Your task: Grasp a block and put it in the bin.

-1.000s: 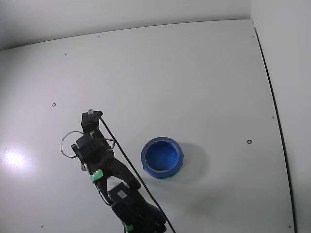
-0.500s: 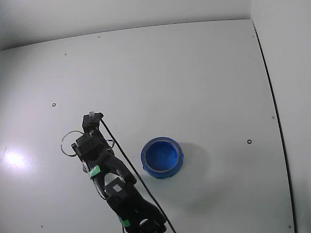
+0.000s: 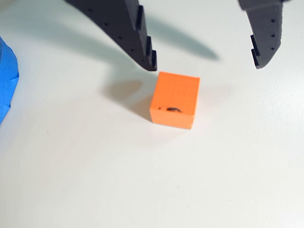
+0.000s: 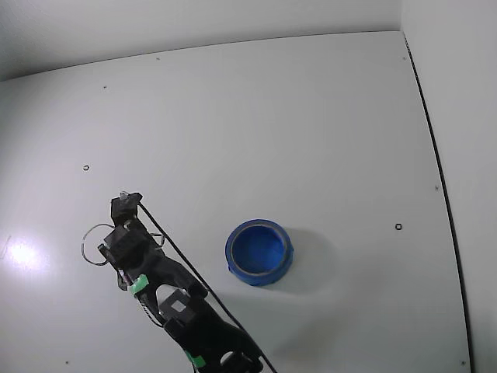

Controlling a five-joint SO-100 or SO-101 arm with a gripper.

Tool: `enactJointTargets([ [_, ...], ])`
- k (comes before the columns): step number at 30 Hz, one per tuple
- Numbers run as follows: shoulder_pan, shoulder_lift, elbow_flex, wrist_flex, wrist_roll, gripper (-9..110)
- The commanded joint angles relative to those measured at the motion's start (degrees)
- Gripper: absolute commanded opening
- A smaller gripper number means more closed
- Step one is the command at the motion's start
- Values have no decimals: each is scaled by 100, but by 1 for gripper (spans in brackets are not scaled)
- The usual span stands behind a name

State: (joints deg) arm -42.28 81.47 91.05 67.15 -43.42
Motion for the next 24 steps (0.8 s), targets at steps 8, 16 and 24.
enactJointTargets([
  [8, -35, 123, -492, -97, 35, 29],
  [16, 193, -255, -492, -88, 35, 29],
  [24, 413, -211, -492, -88, -35, 29],
])
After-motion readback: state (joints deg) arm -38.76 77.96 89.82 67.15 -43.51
